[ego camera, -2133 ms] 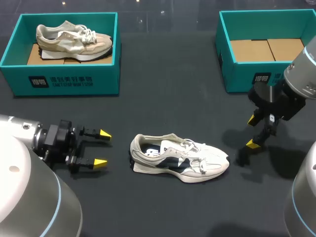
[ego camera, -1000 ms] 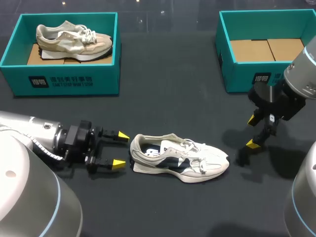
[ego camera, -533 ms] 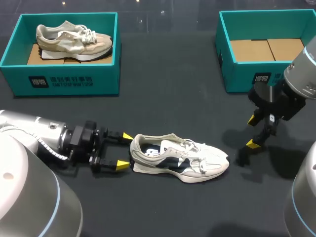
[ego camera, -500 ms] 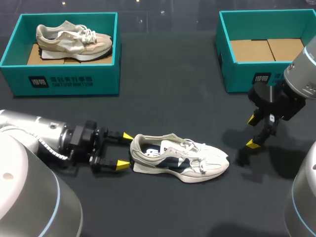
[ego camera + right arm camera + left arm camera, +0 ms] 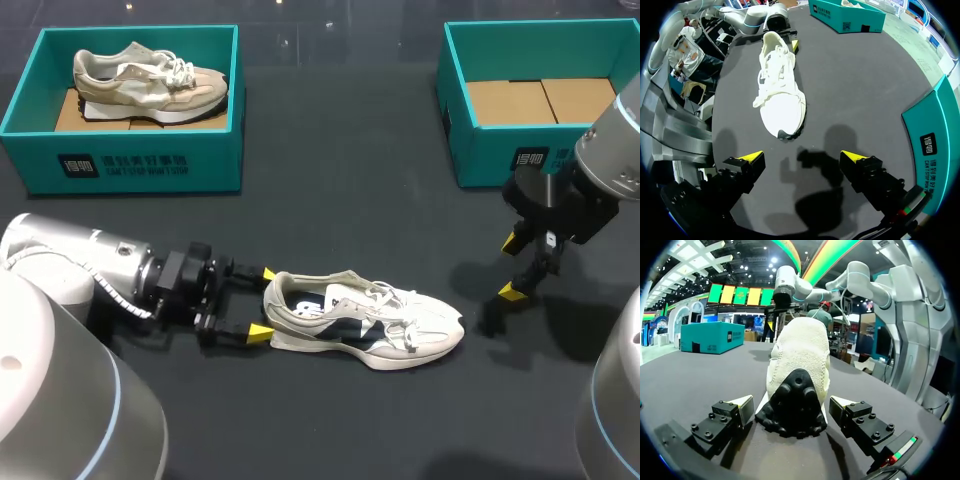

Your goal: Take the shoe out of the shoebox, open the shoe tongue, remove and reinsert the insole, then place the shoe into the shoebox

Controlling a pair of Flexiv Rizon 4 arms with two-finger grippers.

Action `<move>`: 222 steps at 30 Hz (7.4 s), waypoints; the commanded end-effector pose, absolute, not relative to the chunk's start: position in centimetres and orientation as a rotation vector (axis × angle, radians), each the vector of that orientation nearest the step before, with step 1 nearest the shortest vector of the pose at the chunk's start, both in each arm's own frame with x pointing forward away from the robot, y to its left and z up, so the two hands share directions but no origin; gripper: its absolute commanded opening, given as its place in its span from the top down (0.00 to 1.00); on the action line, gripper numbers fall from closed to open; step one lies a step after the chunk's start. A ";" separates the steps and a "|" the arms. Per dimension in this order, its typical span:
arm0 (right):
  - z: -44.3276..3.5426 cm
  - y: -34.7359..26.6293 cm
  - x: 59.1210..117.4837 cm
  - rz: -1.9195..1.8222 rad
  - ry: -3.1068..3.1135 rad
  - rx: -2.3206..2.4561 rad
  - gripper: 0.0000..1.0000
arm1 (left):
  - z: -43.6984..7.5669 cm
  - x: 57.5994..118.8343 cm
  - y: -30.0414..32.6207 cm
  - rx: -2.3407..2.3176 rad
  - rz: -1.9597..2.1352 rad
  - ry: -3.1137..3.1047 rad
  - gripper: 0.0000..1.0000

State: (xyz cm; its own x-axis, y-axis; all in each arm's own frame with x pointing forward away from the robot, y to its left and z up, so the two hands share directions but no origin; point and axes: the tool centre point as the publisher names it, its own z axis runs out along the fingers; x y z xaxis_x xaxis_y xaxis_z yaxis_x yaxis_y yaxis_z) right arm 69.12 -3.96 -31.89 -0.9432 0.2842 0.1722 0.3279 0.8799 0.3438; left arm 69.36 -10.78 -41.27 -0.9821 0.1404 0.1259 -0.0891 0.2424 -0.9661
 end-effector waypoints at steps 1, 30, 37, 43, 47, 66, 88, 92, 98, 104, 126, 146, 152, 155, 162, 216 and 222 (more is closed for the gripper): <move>-31.9 -3.9 69.1 -0.565 -2.934 -0.479 0.00 | -41.6 69.5 -11.5 -0.053 1.820 -2.321 0.00; -31.9 -3.9 69.1 -0.565 -2.934 -0.479 0.00 | -42.1 68.9 -14.3 -0.109 1.799 -2.322 0.00; -31.9 -3.9 69.1 -0.565 -2.934 -0.479 0.00 | -42.0 68.8 -14.8 -0.135 1.801 -2.306 0.00; -31.9 -3.9 69.1 -0.565 -2.934 -0.479 0.00 | -42.0 68.3 -15.5 -0.167 1.796 -2.284 0.00; -31.9 -3.9 69.1 -0.565 -2.934 -0.479 0.00 | -42.0 68.0 -16.0 -0.182 1.794 -2.281 0.00; -31.9 -3.9 69.1 -0.565 -2.934 -0.479 0.00 | -42.0 68.6 -15.2 -0.136 1.855 -2.311 1.00; -31.9 -3.9 69.1 -0.565 -2.934 -0.479 0.00 | -42.1 70.1 -14.8 -0.046 1.881 -2.337 1.00; -31.9 -3.9 69.1 -0.565 -2.934 -0.479 0.00 | -42.2 70.4 -14.9 -0.048 1.878 -2.332 1.00; -31.9 -3.9 69.1 -0.565 -2.934 -0.479 0.00 | -42.2 70.5 -15.0 -0.065 1.864 -2.325 1.00; -31.9 -3.9 69.1 -0.565 -2.934 -0.479 0.00 | -42.2 70.5 -15.0 -0.065 1.864 -2.325 1.00; -28.2 3.3 68.2 -0.361 -2.800 -1.200 0.00 | -42.2 70.5 -15.0 -0.065 1.864 -2.325 1.00; -28.0 7.3 67.9 -0.328 -2.825 -1.256 0.00 | -42.2 70.5 -15.0 -0.065 1.864 -2.325 1.00; -28.3 10.7 67.8 -0.329 -2.668 -1.700 0.00 | -42.2 70.5 -15.0 -0.065 1.864 -2.325 1.00; -27.8 11.9 67.7 -0.335 -2.727 -1.634 0.00 | -42.2 70.5 -15.0 -0.065 1.864 -2.325 1.00; -27.8 11.9 67.7 -0.335 -2.727 -1.634 0.00 | -42.2 70.5 -15.0 -0.065 1.864 -2.325 1.00; -32.2 20.7 69.3 -0.025 -2.439 -2.367 0.00 | -42.2 70.5 -15.0 -0.065 1.864 -2.325 1.00; -33.2 20.9 69.6 0.015 -2.448 -2.376 0.00 | -42.2 70.5 -15.0 -0.065 1.864 -2.325 1.00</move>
